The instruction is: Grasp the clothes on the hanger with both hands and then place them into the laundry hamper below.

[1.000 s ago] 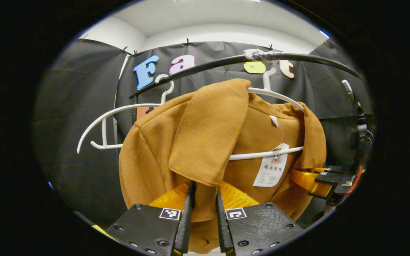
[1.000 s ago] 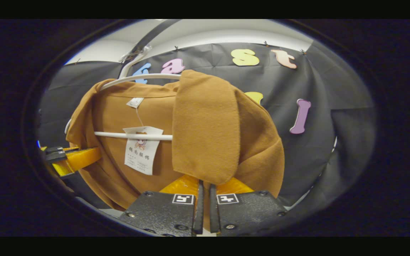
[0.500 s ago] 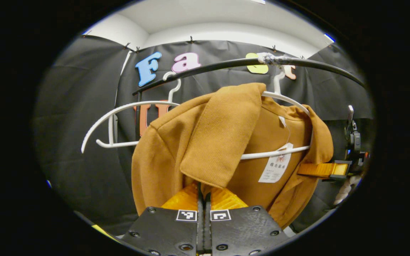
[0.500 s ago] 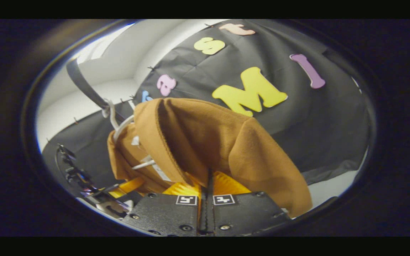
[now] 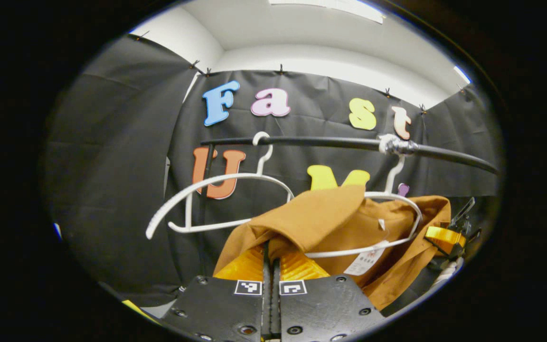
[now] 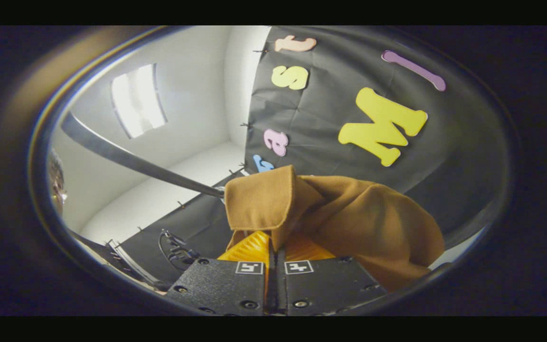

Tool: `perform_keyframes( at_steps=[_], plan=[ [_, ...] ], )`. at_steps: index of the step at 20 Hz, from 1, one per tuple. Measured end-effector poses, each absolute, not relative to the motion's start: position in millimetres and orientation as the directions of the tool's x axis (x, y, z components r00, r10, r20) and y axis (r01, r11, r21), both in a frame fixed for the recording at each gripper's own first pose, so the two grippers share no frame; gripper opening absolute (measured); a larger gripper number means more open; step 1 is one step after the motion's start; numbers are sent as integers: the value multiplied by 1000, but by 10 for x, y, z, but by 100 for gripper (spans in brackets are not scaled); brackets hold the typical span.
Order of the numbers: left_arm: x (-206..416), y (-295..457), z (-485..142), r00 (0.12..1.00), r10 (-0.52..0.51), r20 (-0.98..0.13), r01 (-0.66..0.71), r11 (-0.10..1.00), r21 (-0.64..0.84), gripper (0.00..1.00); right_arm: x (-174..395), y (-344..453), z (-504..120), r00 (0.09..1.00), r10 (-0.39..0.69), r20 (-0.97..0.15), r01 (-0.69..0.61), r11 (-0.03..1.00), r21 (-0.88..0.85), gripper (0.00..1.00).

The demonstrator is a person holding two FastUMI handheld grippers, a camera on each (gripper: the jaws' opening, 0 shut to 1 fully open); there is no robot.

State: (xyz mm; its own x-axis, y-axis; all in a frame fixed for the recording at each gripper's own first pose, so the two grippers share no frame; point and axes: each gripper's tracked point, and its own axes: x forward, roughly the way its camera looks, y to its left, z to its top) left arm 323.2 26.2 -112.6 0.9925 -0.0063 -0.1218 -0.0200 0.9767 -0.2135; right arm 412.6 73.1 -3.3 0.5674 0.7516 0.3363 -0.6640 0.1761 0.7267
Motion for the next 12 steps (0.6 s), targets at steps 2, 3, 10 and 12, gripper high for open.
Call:
perform_keyframes(
  at_steps=[2,3,10,12],
  plan=[
    [3257,368,-948,996,13,-89,-30,981,-190,0,4174,636,76,568,734,374,-663,138,735,3],
    [3280,406,-900,997,17,-79,-31,983,-179,0,4198,582,139,570,717,400,-662,113,741,3],
    [3345,550,-1098,990,44,-131,-69,979,-194,5,4557,121,-45,707,598,379,-570,163,805,2],
    [3348,552,-1165,988,38,-147,-71,971,-228,4,4633,52,-136,742,572,350,-536,192,822,2]
  ],
)
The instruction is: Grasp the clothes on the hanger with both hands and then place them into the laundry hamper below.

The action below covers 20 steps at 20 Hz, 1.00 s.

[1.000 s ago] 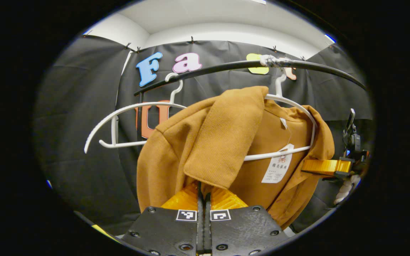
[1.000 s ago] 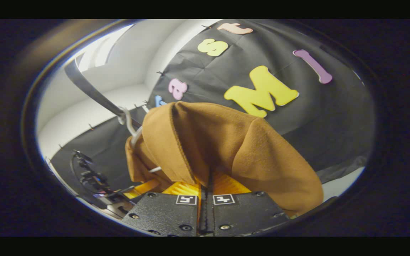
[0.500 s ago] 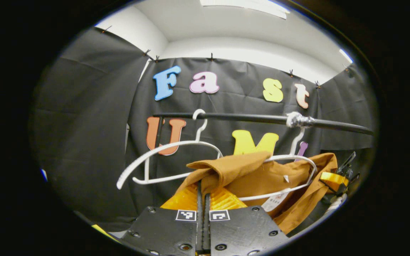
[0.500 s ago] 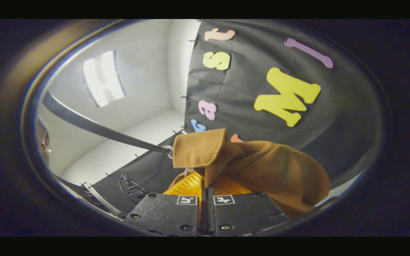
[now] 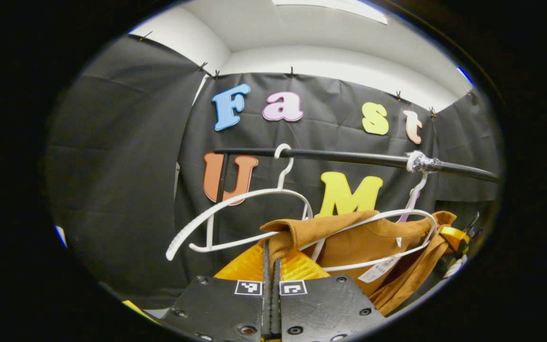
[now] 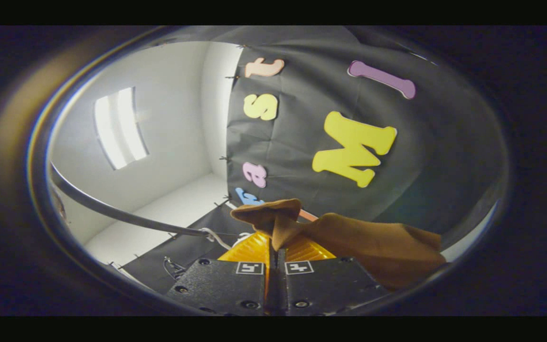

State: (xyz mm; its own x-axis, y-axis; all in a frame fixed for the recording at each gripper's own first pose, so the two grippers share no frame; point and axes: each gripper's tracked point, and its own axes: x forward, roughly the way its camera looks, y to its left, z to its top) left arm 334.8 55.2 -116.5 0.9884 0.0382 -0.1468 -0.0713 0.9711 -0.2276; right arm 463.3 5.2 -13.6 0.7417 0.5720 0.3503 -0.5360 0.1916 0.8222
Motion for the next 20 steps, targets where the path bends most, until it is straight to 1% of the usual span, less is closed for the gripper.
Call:
perform_keyframes(
  at_steps=[3,4,6,7,9,10,11,13,16,17,18,19,20],
  plan=[
    [3398,581,-1203,988,30,-151,-68,963,-260,5,4703,-35,-211,772,547,325,-504,214,837,2],
    [3413,580,-1220,988,27,-153,-68,961,-268,0,4738,-54,-223,781,539,315,-497,232,836,2],
    [3433,607,-1291,985,26,-173,-72,961,-266,0,4800,-84,-310,802,528,277,-480,294,827,2],
    [3441,605,-1339,983,19,-184,-69,959,-273,5,4814,-93,-343,812,523,259,-466,314,827,2],
    [3426,581,-1427,979,2,-202,-66,949,-309,5,4843,-116,-394,825,513,237,-443,326,835,3],
    [3416,572,-1460,978,-2,-207,-66,945,-321,0,4879,-124,-457,832,512,214,-429,350,833,3],
    [3436,594,-1536,975,1,-224,-77,940,-333,5,4908,-138,-563,845,504,178,-401,378,834,2],
    [3391,644,-1759,962,0,-274,-104,925,-365,5,4860,-78,-694,840,522,150,-387,382,839,2],
    [3237,701,-2054,943,18,-331,-134,933,-333,5,4728,50,-947,834,545,87,-375,444,814,2],
    [3167,694,-2152,937,19,-350,-138,938,-319,0,4655,98,-1058,828,556,67,-372,458,807,3],
    [3088,685,-2245,930,20,-366,-142,940,-310,5,4586,142,-1130,823,565,52,-366,459,810,3],
    [3021,663,-2333,923,16,-383,-145,939,-311,0,4531,180,-1196,817,575,42,-360,452,816,3],
    [2953,651,-2403,918,12,-397,-147,938,-312,0,4479,211,-1294,815,579,21,-346,458,819,3]
  ],
)
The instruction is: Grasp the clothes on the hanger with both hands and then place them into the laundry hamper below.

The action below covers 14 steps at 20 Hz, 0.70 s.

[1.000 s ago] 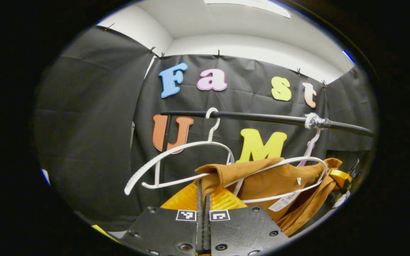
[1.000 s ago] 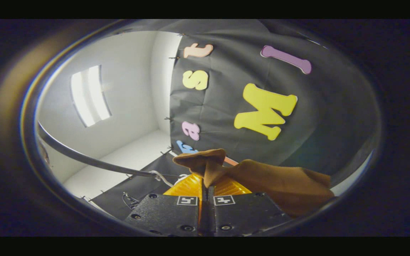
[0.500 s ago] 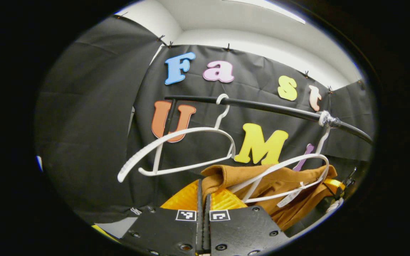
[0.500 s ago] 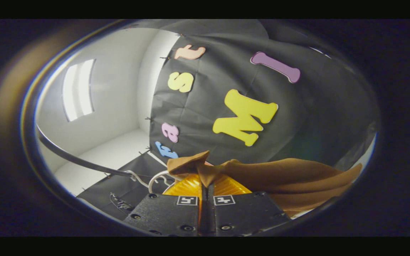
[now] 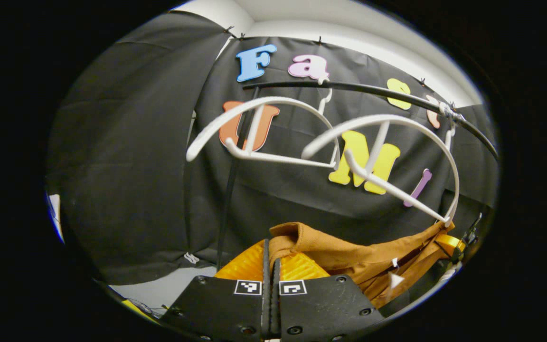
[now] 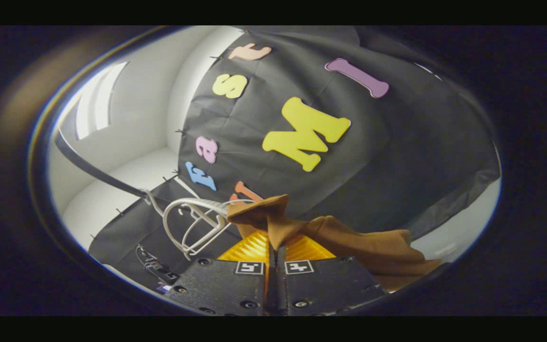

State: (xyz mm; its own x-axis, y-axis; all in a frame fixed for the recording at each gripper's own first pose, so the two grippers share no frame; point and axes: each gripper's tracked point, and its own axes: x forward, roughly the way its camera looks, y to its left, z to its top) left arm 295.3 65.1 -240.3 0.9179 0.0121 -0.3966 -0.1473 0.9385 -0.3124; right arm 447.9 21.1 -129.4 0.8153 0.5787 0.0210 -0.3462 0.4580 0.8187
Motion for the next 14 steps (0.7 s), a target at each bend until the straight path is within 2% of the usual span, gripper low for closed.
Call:
perform_keyframes(
  at_steps=[3,7,14],
  plan=[
    [2794,587,-2542,903,0,-430,-144,942,-304,0,4286,260,-1570,809,587,-38,-311,482,820,2],
    [2563,407,-2591,890,-45,-454,-101,951,-291,0,3949,421,-1651,795,605,-53,-311,480,821,2],
    [2251,-40,-2262,872,-181,-455,61,962,-266,0,3464,1035,-1272,761,649,1,-417,487,768,3]
  ],
)
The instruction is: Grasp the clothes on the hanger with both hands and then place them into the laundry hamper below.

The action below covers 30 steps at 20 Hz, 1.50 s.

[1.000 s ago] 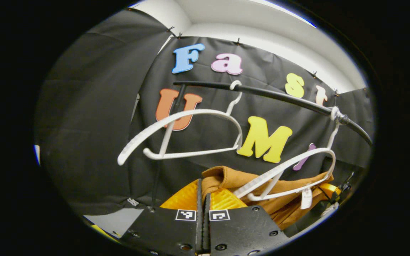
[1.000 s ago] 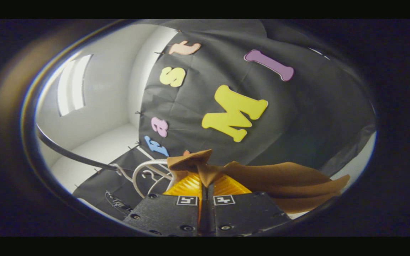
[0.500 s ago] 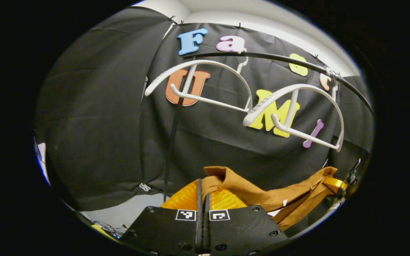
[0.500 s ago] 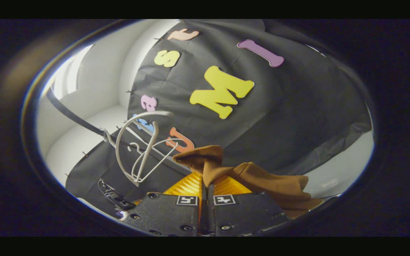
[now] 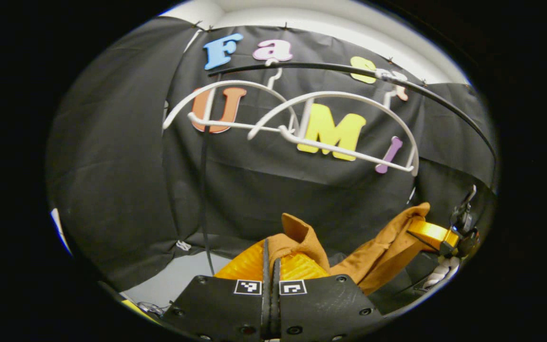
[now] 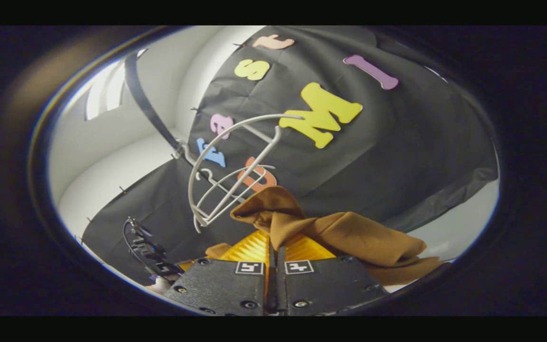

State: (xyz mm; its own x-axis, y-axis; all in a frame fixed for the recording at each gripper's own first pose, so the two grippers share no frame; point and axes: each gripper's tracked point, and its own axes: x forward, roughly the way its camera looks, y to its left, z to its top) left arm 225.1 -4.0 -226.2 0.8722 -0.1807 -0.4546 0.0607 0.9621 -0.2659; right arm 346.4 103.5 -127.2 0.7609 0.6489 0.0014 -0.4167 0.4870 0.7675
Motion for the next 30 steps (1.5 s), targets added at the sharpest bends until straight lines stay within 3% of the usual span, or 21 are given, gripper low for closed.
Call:
perform_keyframes(
  at_steps=[6,9,11,12,13,15,16,24,30],
  plan=[
    [2198,-578,-1884,856,-325,-402,220,933,-285,0,3116,1618,-798,696,712,91,-506,397,766,3],
    [2179,-729,-1973,840,-357,-408,257,925,-280,0,2983,1848,-877,675,734,72,-524,409,747,4],
    [2134,-770,-2098,830,-363,-423,267,925,-270,5,2917,1960,-1044,665,746,38,-514,421,747,4],
    [2117,-764,-2182,823,-362,-437,267,926,-265,0,2905,1993,-1131,665,747,20,-504,428,750,2],
    [2094,-769,-2283,816,-363,-450,269,927,-260,5,2909,2017,-1242,666,746,-2,-492,441,751,2],
    [2052,-741,-2550,796,-359,-487,272,931,-243,5,2927,2008,-1530,669,740,-65,-464,485,741,2],
    [2009,-744,-2688,785,-360,-504,271,931,-243,0,2946,1985,-1671,671,735,-99,-447,506,738,2],
    [1692,-827,-3699,676,-345,-651,224,938,-264,0,2978,1836,-2802,631,687,-360,-318,653,687,3],
    [1489,-836,-3942,596,-324,-734,201,946,-255,0,2923,1682,-3552,552,643,-531,-264,739,620,4]
  ],
)
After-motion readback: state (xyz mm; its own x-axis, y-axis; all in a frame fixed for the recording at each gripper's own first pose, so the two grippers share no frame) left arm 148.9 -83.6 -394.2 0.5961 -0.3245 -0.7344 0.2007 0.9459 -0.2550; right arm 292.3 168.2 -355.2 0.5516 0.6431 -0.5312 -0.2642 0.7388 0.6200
